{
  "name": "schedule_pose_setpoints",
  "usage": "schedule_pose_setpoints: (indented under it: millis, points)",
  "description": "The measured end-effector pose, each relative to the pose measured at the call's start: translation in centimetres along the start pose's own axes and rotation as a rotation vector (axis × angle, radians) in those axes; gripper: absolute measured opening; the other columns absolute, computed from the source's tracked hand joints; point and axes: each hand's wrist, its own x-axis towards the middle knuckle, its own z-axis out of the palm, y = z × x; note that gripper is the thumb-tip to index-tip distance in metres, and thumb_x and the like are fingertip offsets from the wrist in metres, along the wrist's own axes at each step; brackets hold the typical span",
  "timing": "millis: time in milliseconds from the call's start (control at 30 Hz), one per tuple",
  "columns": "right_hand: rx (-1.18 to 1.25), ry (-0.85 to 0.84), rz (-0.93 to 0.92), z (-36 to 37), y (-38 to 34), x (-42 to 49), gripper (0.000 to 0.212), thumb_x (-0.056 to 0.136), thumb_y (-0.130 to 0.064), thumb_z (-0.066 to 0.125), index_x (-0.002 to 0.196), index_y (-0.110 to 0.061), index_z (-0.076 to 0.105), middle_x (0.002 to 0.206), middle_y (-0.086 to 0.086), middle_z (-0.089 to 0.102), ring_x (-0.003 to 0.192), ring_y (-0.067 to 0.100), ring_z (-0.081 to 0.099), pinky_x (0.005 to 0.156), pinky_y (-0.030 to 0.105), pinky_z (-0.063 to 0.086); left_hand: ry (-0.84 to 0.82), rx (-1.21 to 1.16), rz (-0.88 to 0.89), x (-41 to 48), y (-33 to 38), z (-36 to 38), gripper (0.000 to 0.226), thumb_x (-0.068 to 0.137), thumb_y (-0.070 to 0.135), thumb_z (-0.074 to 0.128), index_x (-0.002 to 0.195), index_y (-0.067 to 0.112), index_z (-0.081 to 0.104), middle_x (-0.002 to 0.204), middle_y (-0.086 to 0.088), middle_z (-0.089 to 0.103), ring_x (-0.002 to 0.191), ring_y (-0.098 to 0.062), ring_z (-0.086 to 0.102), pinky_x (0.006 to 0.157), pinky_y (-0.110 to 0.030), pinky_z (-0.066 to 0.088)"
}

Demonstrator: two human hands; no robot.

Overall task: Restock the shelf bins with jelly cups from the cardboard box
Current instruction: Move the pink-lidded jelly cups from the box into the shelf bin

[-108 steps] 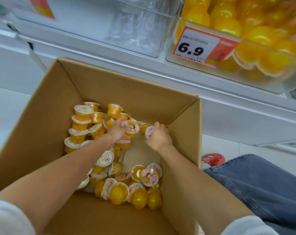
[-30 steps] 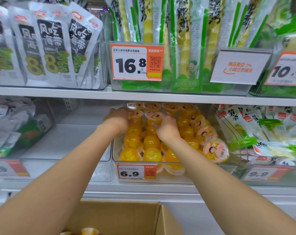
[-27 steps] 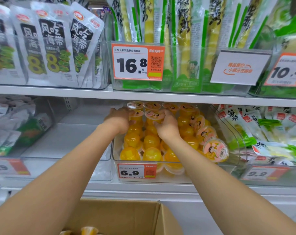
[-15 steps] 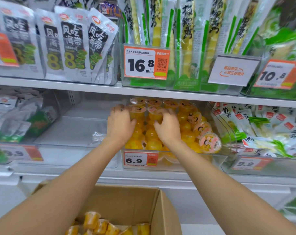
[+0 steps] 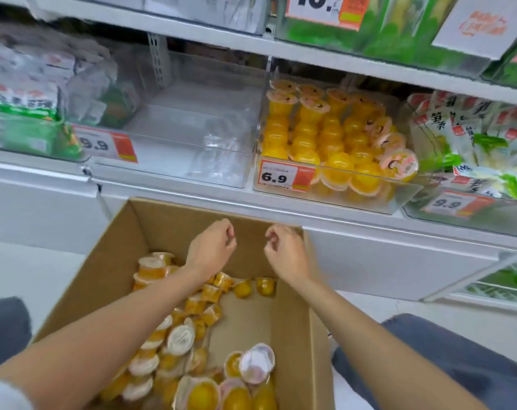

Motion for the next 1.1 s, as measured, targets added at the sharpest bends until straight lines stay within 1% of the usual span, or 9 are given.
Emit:
schedule_pose_setpoints:
  millis: [200,333,433,633,700,800,867,1000,1100]
  points:
    - [-0.245,-0.603,0.370,7.8,4.2,-0.8,0.045,0.093,-0.010,0.046,0.137,-0.002,0.040,0.140,0.019,0.040,0.131,0.032,0.042,0.107,0.032,0.033,-0.466,0.093,-0.205,-1.3,-7.8,8.4,0.027,0.089,0.026,0.060,0.113,0.015,0.060,0.113,-0.007,0.063,0.107,-0.026,0.060,0.087,-0.032,0.049]
    - [-0.312,-0.602,0.459,11.8,7.9,-0.6,0.049,0.093,-0.010,0.050,0.140,-0.001,0.037,0.148,0.018,0.037,0.140,0.029,0.032,0.114,0.030,0.024,-0.606,0.151,-0.216,-0.6,-10.0,13.3,0.029,0.091,0.022,0.054,0.119,0.016,0.059,0.119,-0.009,0.064,0.113,-0.028,0.060,0.088,-0.033,0.049]
    - [-0.323,-0.599,0.457,14.4,9.6,-0.3,0.061,0.094,-0.009,0.046,0.149,-0.001,0.021,0.158,0.017,0.017,0.147,0.026,0.014,0.120,0.030,0.013,-0.642,0.182,-0.197,0.6,-10.6,15.8,0.044,0.093,0.019,0.051,0.136,0.019,0.049,0.126,-0.012,0.061,0.117,-0.031,0.057,0.091,-0.035,0.048]
    - [-0.355,-0.595,0.461,18.8,13.0,0.0,0.063,0.097,-0.002,0.032,0.153,-0.004,0.003,0.161,0.009,0.007,0.149,0.025,0.004,0.121,0.032,0.008,-0.811,-0.009,-0.162,1.3,-12.5,21.4,0.078,0.095,0.019,0.056,0.155,0.026,0.007,0.162,-0.002,0.012,0.145,-0.022,0.026,0.114,-0.028,0.027]
    - [-0.431,-0.533,0.413,19.9,13.6,-0.7,0.054,0.098,-0.003,0.031,0.150,-0.004,0.017,0.156,0.012,0.020,0.143,0.027,0.021,0.117,0.033,0.018,-0.817,-0.061,-0.156,1.1,-12.9,22.7,0.078,0.094,0.017,0.059,0.154,0.028,0.011,0.162,-0.001,0.009,0.147,-0.021,0.020,0.116,-0.028,0.024]
    - [-0.547,-0.350,0.337,20.8,13.4,-1.4,0.048,0.093,-0.005,0.020,0.134,-0.008,0.046,0.132,0.013,0.047,0.121,0.029,0.046,0.102,0.035,0.035,-0.681,-0.203,-0.135,1.2,-13.0,23.8,0.063,0.088,0.008,0.065,0.145,0.019,0.041,0.149,-0.005,0.042,0.138,-0.023,0.039,0.111,-0.027,0.031]
    - [-0.570,-0.374,0.307,21.1,13.4,-1.4,0.043,0.093,-0.005,0.027,0.125,-0.008,0.055,0.125,0.015,0.051,0.114,0.033,0.050,0.097,0.039,0.040,-0.597,-0.275,-0.197,1.5,-13.3,24.3,0.044,0.085,0.004,0.066,0.127,0.013,0.059,0.128,-0.005,0.062,0.120,-0.022,0.056,0.099,-0.024,0.041]
    - [-0.570,-0.518,0.406,21.5,13.5,-0.5,0.044,0.081,-0.013,0.029,0.097,-0.009,0.070,0.109,0.021,0.063,0.090,0.035,0.064,0.069,0.036,0.054,-0.578,-0.308,-0.255,1.5,-13.4,24.1,0.035,0.080,-0.003,0.070,0.112,0.011,0.071,0.114,-0.002,0.070,0.103,-0.016,0.064,0.087,-0.020,0.047]
    - [-0.549,-0.513,0.394,21.6,13.9,-0.4,0.051,0.091,-0.014,0.019,0.131,-0.012,0.049,0.129,0.019,0.047,0.109,0.034,0.051,0.089,0.037,0.045,-0.617,-0.261,-0.261,1.1,-13.6,23.5,0.036,0.076,-0.002,0.072,0.108,0.014,0.074,0.108,0.000,0.070,0.092,-0.013,0.064,0.076,-0.017,0.045]
